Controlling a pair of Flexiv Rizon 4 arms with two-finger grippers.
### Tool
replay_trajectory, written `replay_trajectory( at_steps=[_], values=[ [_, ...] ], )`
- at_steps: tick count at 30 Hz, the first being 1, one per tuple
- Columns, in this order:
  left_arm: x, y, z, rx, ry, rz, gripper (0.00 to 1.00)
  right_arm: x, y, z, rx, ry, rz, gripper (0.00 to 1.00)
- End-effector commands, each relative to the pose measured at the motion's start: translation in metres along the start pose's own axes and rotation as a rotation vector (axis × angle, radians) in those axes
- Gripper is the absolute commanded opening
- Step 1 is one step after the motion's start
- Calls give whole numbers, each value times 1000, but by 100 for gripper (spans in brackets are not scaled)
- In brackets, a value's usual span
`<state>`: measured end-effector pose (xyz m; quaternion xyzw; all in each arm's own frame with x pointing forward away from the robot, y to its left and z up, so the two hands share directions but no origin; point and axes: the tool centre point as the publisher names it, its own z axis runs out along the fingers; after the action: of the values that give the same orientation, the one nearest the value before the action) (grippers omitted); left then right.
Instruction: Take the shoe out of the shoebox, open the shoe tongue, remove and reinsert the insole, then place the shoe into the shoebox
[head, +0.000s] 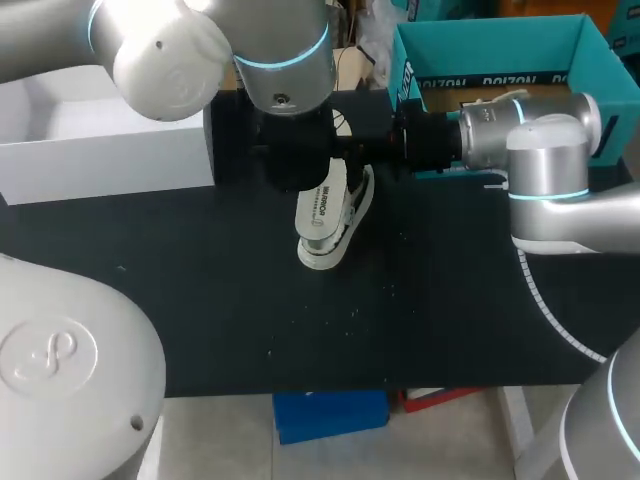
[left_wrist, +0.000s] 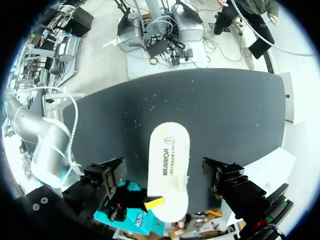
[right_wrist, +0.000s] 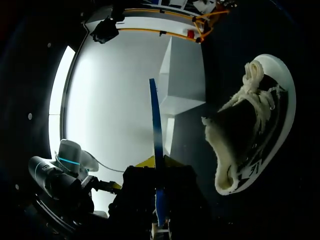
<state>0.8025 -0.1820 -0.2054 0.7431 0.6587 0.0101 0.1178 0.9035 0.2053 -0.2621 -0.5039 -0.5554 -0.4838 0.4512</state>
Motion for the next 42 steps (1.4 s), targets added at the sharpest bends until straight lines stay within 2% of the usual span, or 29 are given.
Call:
replay_trajectory(
  at_steps=[1, 7, 15, 31, 42],
  values=[
    [1, 12, 3, 9, 3, -1, 100, 0, 0, 1, 0, 0, 0, 0],
    [9, 35, 0, 13, 4, -7, 100, 0, 0, 1, 0, 0, 0, 0],
    [17, 76, 3, 2, 20, -8, 100, 0, 0, 1, 0, 0, 0, 0],
    [13, 168, 20, -17, 21, 33, 100, 0, 0, 1, 0, 0, 0, 0],
    [10, 207, 24, -24, 23, 27, 100, 0, 0, 1, 0, 0, 0, 0]
  ],
)
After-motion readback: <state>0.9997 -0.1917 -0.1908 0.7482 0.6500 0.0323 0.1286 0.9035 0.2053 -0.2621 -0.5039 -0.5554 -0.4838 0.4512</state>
